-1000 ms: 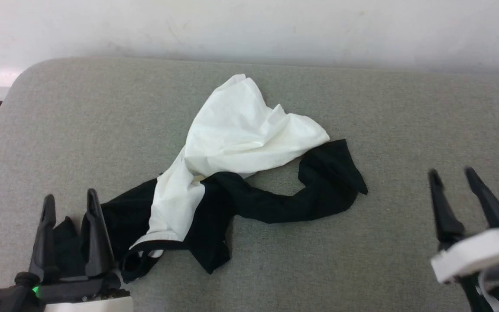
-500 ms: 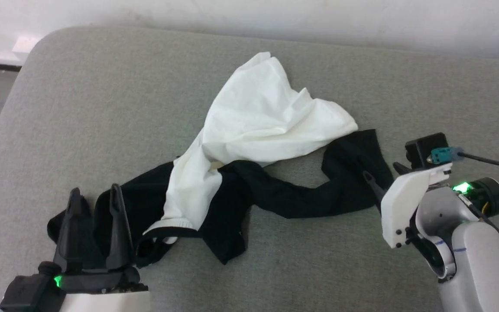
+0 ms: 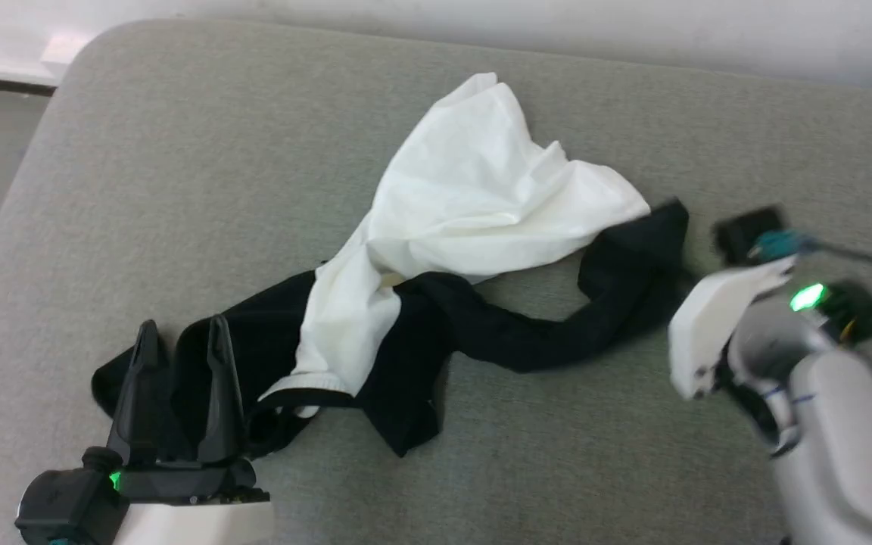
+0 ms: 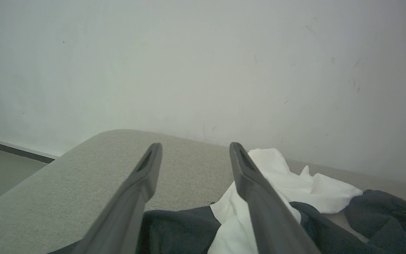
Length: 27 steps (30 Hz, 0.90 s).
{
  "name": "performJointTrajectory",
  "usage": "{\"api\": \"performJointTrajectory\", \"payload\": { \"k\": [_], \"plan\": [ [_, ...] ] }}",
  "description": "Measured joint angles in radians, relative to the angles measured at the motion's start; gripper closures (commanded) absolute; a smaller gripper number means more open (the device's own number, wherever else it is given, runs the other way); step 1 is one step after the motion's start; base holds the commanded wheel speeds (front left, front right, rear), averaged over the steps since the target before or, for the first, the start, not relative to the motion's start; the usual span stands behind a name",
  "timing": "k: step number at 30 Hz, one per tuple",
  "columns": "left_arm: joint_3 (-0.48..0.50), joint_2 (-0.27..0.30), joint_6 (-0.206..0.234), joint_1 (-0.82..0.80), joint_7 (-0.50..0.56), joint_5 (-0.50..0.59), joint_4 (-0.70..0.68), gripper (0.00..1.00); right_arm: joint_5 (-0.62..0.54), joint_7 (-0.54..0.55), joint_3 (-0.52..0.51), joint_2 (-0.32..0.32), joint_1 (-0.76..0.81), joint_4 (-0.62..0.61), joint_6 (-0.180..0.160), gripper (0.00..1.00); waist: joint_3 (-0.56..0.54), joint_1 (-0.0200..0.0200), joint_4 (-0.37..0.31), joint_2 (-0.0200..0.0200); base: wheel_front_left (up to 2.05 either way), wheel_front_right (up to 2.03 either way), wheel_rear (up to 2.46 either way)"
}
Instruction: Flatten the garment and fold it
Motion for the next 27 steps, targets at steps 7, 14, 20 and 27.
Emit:
{"api": "performJointTrajectory", "payload": {
  "k": [7,14,20,27],
  "plan": [
    [0.006,-0.002,0.0,0.002,0.0,0.007,-0.007,0.0,0.02,-0.044,-0.185,-0.096,-0.053,-0.175,0.0,1.0,-0.026,-0.0001,-0.074,0.0,0.0,0.0,0.0],
    [-0.001,-0.001,0.0,0.002,0.002,0.01,-0.008,0.0,-0.027,-0.017,-0.53,-0.242,0.171,-0.287,0.0,1.0,-0.064,-0.0003,-0.156,0.0,0.0,0.0,0.0],
    [0.001,0.004,0.0,0.01,0.02,0.01,-0.015,0.0,-0.064,-0.05,-0.729,-0.241,0.409,-0.255,0.0,1.0,-0.076,-0.0004,-0.187,0.0,0.0,0.0,0.0],
    [-0.002,0.021,0.0,0.012,0.044,0.01,-0.02,0.0,-0.076,-0.155,-0.715,-0.186,0.415,-0.174,0.0,0.0,-0.079,-0.0003,-0.186,0.0,0.0,0.0,0.0]
  ]
}}
